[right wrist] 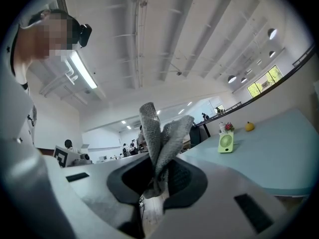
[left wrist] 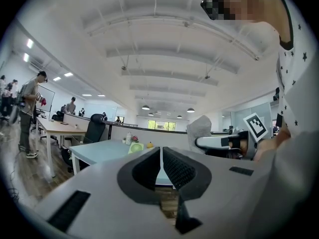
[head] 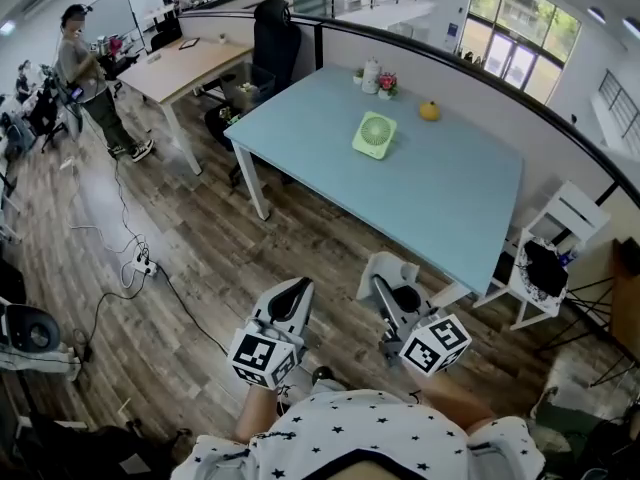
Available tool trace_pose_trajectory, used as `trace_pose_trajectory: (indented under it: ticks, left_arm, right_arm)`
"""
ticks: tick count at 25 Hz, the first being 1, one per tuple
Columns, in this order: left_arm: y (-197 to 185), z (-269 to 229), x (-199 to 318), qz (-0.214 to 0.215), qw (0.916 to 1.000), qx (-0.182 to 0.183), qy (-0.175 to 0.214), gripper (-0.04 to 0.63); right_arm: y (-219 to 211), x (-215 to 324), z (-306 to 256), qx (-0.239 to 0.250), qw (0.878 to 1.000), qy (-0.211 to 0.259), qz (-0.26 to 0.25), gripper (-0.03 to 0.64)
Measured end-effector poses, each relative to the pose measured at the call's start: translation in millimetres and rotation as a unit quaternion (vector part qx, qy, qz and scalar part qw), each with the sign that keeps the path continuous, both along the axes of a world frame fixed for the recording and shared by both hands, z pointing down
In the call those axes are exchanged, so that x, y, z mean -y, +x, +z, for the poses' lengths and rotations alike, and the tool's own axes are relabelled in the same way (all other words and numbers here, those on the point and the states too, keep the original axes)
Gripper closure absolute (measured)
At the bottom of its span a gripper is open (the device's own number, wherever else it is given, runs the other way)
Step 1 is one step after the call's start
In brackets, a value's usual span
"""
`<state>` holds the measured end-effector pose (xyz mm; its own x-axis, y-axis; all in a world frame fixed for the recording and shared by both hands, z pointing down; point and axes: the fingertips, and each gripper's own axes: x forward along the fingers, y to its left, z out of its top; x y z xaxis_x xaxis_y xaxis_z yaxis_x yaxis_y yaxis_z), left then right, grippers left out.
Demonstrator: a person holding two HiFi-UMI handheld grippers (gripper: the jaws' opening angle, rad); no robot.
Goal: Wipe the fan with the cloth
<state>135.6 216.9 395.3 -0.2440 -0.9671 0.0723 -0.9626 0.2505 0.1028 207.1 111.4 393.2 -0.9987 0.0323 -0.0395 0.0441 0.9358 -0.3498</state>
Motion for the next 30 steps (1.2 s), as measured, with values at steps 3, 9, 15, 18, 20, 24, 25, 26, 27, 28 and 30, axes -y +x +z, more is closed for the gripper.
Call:
trace_pose_trajectory:
  ticks: [3,9,15,18,20,24,25,26,27,28,30]
  left_arm:
    - [-17,-1,-4,0.001,1.0,0.001,0.002,0.555]
    - [-54,-2,-18,-0.004,1.0,0.004,0.007,0.555]
    - [-75,4,-26,-0.011,0.9999,-0.006,0.007,0.555]
    - [-80,6,-26,-0.012,0.9998,-0.011,0.009,0.555]
    - [-85,7,-25,-0.014,0.9998,-0.012,0.009,0.555]
    - [-105,9,-28,-0.034,0.9993,-0.012,0.009,0.555]
    - [-110,10,-29,-0.041,0.999,-0.013,0.008,0.555]
    - [-115,11,-30,-0.047,0.9988,-0.014,0.007,0.555]
    - [-120,12,-30,-0.052,0.9985,-0.015,0.007,0.555]
    - [-125,12,-30,-0.057,0.9983,-0.015,0.006,0.555]
    - [-139,11,-26,-0.066,0.9977,-0.011,0.002,0.555]
  right_arm:
    - [-17,-3,-1,-0.001,1.0,0.001,0.002,0.574]
    - [-56,-12,-4,0.001,1.0,0.013,-0.003,0.574]
    - [-79,-19,-2,-0.004,1.0,0.012,-0.01,0.574]
    - [-85,-17,2,-0.012,1.0,0.009,-0.011,0.574]
    - [-92,-14,4,-0.013,1.0,0.008,-0.014,0.574]
    - [-116,-11,3,-0.006,0.999,0.009,-0.033,0.574]
    - [-123,-10,4,-0.004,0.999,0.009,-0.038,0.574]
    - [-129,-9,5,-0.003,0.999,0.008,-0.043,0.574]
    - [-135,-7,7,-0.004,0.999,0.007,-0.046,0.574]
    - [-142,-4,8,-0.005,0.999,0.006,-0.049,0.574]
    - [-159,5,9,-0.001,0.998,0.006,-0.058,0.574]
